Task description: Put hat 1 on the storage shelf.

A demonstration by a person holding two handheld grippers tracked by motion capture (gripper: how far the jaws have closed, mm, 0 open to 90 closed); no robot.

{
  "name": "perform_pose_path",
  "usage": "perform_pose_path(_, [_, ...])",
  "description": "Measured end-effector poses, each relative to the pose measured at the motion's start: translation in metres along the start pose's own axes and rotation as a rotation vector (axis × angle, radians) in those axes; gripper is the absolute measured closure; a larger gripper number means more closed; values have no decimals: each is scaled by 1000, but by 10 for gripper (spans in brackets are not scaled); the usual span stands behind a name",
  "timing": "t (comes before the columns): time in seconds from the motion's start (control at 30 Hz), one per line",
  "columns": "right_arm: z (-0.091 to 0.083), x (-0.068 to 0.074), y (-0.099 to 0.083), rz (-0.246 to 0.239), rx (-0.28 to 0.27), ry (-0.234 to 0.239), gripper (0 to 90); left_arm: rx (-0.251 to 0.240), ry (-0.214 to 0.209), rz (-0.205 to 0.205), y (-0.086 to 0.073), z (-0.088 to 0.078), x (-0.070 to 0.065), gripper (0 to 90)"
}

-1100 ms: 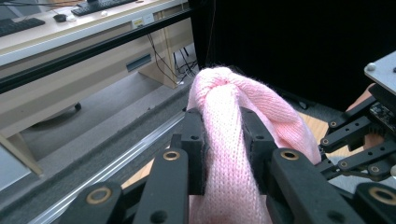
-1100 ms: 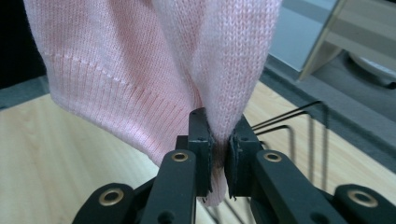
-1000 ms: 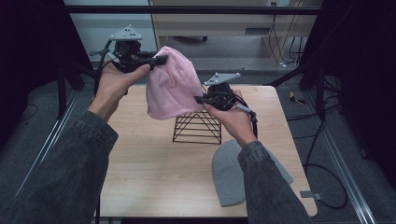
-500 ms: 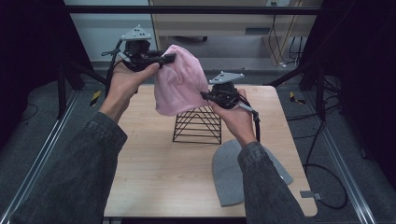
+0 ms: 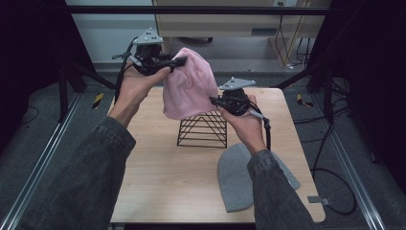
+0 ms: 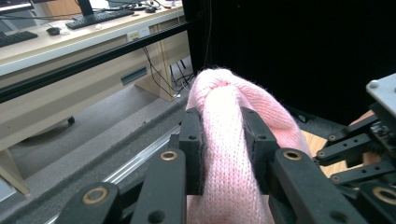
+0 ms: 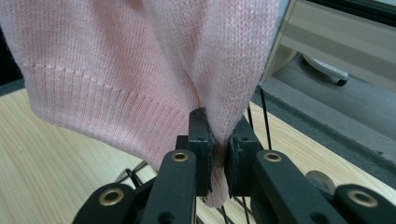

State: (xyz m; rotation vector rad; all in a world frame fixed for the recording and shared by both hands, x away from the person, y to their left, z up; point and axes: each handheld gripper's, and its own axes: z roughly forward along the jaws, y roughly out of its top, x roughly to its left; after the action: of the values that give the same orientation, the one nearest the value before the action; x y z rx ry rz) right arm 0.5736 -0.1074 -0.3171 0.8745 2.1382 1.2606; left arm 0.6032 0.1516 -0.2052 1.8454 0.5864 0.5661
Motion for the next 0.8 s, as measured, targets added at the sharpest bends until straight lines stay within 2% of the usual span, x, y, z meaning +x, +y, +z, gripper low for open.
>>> perform_pose_path(0.17, [-2, -1, -7, -13, 3, -15, 824, 6, 3, 9, -3, 8, 0, 723])
perform_pose_path(0.37, [2, -3, -12, 3, -4, -23, 825, -2, 16, 2, -9, 18, 6, 723])
perform_pose_path(0.47, [4, -2, -14, -2, -2, -19, 825, -2, 12, -5, -14, 21, 9, 723])
perform_pose_path(0.5, [4, -1, -16, -19, 10, -17, 825, 0, 10, -7, -17, 22, 9, 723])
perform_pose_path(0.6, [4, 0, -20, -21, 18, -17, 826, 3, 0, -19, -24, 22, 8, 723])
perform_pose_path(0.8, [4, 0, -32, -17, 24, -8, 826, 10, -14, -14, -29, 24, 1, 719])
